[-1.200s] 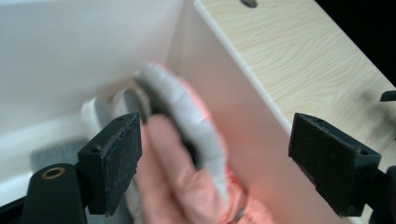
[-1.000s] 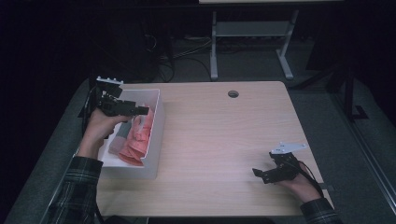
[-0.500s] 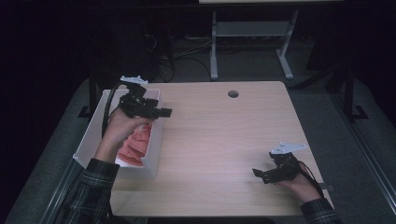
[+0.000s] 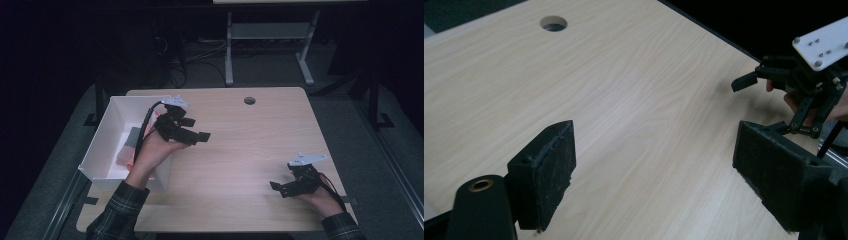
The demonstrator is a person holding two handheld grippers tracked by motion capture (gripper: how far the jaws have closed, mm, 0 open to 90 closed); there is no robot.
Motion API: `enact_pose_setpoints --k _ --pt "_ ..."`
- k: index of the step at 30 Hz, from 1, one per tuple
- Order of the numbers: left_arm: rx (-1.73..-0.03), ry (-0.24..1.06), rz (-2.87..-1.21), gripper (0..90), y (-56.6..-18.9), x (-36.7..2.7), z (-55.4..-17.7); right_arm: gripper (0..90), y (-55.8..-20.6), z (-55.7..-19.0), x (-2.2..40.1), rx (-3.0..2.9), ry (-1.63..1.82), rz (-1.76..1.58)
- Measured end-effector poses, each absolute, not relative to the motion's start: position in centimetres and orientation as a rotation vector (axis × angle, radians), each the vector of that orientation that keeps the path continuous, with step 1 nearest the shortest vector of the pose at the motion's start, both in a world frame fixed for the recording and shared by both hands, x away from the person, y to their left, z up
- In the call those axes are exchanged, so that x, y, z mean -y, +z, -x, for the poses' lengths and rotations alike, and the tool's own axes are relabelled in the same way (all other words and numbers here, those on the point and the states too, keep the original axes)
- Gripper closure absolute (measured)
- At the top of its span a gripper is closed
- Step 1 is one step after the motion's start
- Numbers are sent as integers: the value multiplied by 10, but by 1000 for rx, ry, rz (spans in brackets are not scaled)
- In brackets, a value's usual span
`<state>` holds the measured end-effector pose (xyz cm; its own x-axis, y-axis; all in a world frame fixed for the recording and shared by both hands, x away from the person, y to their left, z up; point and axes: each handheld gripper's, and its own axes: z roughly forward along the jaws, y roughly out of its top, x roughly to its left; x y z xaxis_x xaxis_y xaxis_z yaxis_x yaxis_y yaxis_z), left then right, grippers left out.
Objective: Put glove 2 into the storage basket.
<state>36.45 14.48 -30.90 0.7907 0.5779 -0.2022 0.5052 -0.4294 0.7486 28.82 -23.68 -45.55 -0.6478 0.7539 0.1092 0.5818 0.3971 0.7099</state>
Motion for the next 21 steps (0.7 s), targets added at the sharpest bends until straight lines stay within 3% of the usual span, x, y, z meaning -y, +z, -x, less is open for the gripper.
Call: enact_pose_setpoints --k 21 --pt "-703 31 -2204 169 -375 -105 -344 18 -458 -288 235 -2440 1077 -1171"
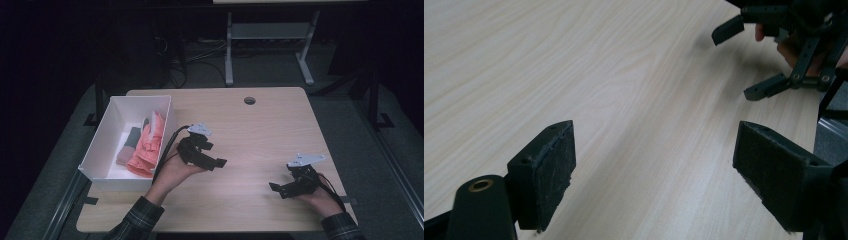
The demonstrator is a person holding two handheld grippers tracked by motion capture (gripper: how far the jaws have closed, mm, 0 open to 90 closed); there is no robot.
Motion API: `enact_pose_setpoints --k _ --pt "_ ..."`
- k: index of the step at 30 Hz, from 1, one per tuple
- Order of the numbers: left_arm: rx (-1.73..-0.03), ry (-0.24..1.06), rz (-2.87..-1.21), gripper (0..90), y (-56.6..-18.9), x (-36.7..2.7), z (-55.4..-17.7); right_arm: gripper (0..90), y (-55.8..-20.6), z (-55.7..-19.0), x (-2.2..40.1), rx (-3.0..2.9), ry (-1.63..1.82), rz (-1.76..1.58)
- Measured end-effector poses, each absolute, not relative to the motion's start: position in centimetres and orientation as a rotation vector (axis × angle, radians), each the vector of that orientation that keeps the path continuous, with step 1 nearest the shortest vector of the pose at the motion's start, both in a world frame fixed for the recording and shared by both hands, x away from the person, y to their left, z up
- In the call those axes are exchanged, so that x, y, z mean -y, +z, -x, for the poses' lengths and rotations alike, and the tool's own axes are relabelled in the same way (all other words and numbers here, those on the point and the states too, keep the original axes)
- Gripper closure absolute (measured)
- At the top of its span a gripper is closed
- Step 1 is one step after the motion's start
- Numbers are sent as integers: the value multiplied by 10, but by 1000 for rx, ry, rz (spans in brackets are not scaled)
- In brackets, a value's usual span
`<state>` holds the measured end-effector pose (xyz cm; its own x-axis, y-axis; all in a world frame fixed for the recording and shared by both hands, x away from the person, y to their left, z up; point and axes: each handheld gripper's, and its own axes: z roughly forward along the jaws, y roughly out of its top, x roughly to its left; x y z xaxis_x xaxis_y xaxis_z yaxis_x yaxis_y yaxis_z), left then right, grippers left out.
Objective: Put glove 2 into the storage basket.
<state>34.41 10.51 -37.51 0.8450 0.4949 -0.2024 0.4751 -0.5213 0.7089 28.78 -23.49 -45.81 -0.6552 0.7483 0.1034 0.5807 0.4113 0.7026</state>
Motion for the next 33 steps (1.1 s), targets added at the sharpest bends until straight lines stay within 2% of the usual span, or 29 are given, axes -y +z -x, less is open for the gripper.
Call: enact_pose_setpoints --k 22,33 --pt "-599 89 -2339 165 -439 -93 -324 17 -462 -288 234 -2461 1073 -1148" --pt "-589 81 -2358 161 -448 -94 -319 17 -463 -289 231 -2478 1075 -1115"
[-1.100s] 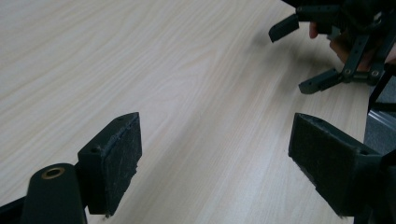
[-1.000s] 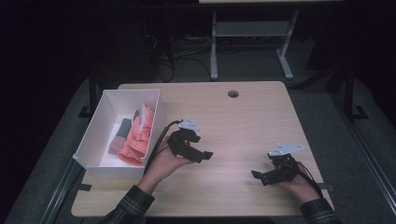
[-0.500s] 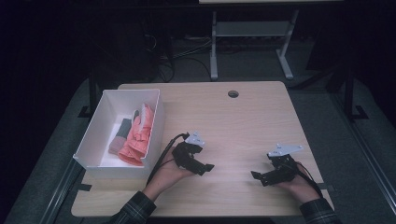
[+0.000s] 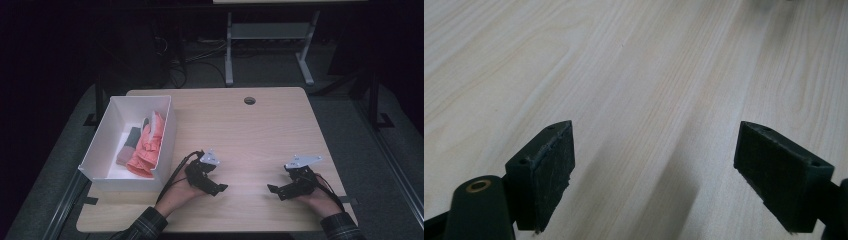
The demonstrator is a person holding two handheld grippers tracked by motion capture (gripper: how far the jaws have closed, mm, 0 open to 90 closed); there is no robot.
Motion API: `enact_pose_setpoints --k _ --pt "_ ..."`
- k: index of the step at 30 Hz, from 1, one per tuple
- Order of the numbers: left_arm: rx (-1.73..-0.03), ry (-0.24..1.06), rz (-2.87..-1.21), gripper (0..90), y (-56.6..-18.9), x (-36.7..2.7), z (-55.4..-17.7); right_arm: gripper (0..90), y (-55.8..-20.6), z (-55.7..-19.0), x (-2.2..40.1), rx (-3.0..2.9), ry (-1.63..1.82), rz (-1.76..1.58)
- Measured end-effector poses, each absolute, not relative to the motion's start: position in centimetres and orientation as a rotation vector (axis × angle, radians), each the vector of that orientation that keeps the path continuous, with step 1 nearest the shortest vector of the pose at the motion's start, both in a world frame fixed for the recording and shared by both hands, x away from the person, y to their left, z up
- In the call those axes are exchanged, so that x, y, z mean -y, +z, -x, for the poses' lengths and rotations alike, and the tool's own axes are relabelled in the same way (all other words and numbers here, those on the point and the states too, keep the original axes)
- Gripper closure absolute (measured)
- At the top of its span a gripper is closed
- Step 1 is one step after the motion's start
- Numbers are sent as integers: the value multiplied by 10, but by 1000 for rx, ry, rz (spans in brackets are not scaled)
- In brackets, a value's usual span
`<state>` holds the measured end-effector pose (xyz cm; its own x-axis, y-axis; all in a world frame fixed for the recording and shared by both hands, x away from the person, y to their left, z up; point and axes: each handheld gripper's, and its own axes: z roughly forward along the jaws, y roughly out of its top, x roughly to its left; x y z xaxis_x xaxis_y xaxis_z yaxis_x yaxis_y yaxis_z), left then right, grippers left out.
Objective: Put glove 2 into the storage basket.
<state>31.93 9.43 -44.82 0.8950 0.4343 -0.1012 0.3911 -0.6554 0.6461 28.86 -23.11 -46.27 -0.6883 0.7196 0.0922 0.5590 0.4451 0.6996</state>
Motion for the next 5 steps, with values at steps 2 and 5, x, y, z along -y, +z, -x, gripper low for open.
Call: enact_pose_setpoints --k 2,5 --pt "-581 77 -2368 159 -449 -94 -319 18 -463 -288 231 -2479 1074 -1116" --pt "-585 76 -2366 158 -451 -94 -319 17 -463 -288 231 -2479 1073 -1114"
